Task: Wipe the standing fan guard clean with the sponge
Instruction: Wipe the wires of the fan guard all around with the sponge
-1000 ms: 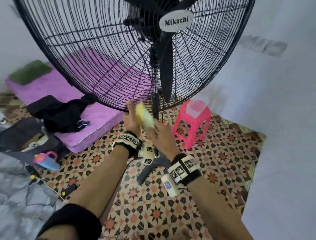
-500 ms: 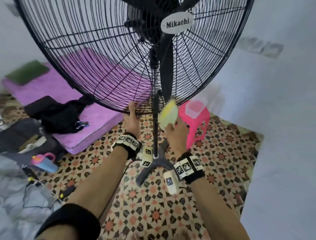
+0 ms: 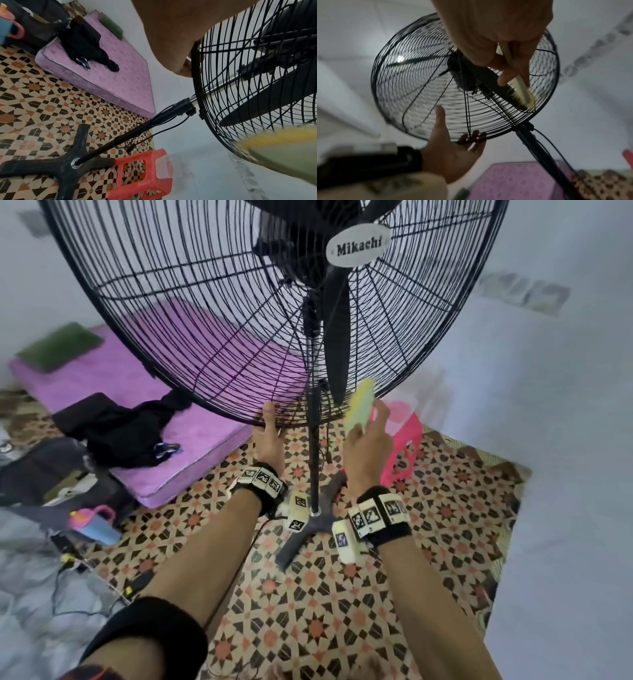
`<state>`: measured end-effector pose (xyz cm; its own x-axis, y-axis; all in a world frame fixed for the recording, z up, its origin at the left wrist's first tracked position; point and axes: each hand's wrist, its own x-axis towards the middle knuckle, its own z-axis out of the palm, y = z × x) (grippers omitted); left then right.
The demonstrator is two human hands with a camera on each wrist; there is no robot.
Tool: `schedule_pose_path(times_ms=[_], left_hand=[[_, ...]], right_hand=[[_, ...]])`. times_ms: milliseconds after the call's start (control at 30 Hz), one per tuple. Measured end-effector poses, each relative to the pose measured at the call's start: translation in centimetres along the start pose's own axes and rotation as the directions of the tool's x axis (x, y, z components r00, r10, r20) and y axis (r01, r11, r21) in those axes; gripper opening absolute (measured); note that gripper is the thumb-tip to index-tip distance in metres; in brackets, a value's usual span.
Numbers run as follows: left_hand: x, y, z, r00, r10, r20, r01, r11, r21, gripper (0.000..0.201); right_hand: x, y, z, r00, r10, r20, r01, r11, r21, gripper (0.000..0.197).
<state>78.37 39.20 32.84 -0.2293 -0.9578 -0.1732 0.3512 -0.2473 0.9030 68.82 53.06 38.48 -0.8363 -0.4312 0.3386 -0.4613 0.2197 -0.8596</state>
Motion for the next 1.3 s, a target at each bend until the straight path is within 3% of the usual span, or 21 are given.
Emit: schedule_pose_path(times_ms=[100,167,267,333,400,600,733,900,1000,1100,1167,1233,1300], left_hand=[[0.0,0.0,0.4,1.0,0.021,-0.017,-0.021,0.999,-0.028,0.134],[0.1,-0.1,0.7,0.999,0.02,-0.032,-0.021,0.999,-0.038,0.136],[0.8,-1.0,0.1,0.999,-0.032,-0.032,0.033,0.999,0.029,0.125],[1.1,-1.4,-0.3,0.998,-0.054,-0.014,0.055,0.995,0.082,0.122],[0.6,-0.9,-0.2,1.0,-0.026,-0.007,0.026,0.994,0.104,0.117],[1.3,-1.6,-0.4,0.999,-0.019,-0.03,0.022,0.992,0.123,0.116],[-0.3,0.2,0.3,0.998,0.055,-0.016,-0.054,0.997,0.063,0.13],[-0.8,0.4,0.5,0.998,0.07,-0.001,-0.069,0.997,0.029,0.144],[-0.8,0.3,0.6,0.998,0.065,-0.018,-0.065,0.998,0.011,0.144],[0.1,0.0,0.1,0.998,0.065,-0.013,-0.064,0.997,0.033,0.129],[0.6,-0.2,-0.2,1.0,0.03,-0.007,-0.03,0.998,0.064,0.126],[1.1,-0.5,-0.4,1.0,-0.015,-0.007,0.015,0.997,0.078,0.132],[1.7,-1.4,-0.6,0.998,-0.059,-0.022,0.061,0.995,0.079,0.136]], right_hand=[[-1.0,-0.9,1.6,0.967,-0.194,0.166,0.197,0.98,-0.002,0.063],[-2.2,-1.2,1.5,0.938,-0.249,0.243,0.229,0.968,0.107,0.066],[-2.2,-2.3,0.2,0.974,-0.176,0.142,0.148,0.972,0.184,0.068],[-1.4,-2.5,-0.3,0.996,-0.088,0.033,0.08,0.979,0.189,0.052],[-0.9,-2.1,-0.3,0.991,-0.125,-0.037,0.129,0.98,0.154,0.035],[-2.3,-0.6,1.7,0.915,-0.373,0.155,0.356,0.926,0.127,0.051],[-1.5,-0.4,2.3,0.974,-0.223,0.049,0.209,0.956,0.208,0.019],[0.9,0.0,2.2,0.993,0.087,-0.083,-0.056,0.944,0.324,0.055],[-0.6,0.1,3.0,0.996,-0.074,0.057,0.06,0.975,0.212,0.05],[-1.7,0.1,1.5,0.941,-0.192,0.279,0.113,0.954,0.277,0.046],[-0.7,0.1,0.1,0.967,-0.152,0.206,0.074,0.937,0.341,0.042],[0.8,0.1,-0.3,1.0,-0.018,-0.004,0.018,0.92,0.391,0.042],[1.3,-0.4,0.3,0.998,0.026,-0.057,-0.002,0.927,0.376,0.045]])
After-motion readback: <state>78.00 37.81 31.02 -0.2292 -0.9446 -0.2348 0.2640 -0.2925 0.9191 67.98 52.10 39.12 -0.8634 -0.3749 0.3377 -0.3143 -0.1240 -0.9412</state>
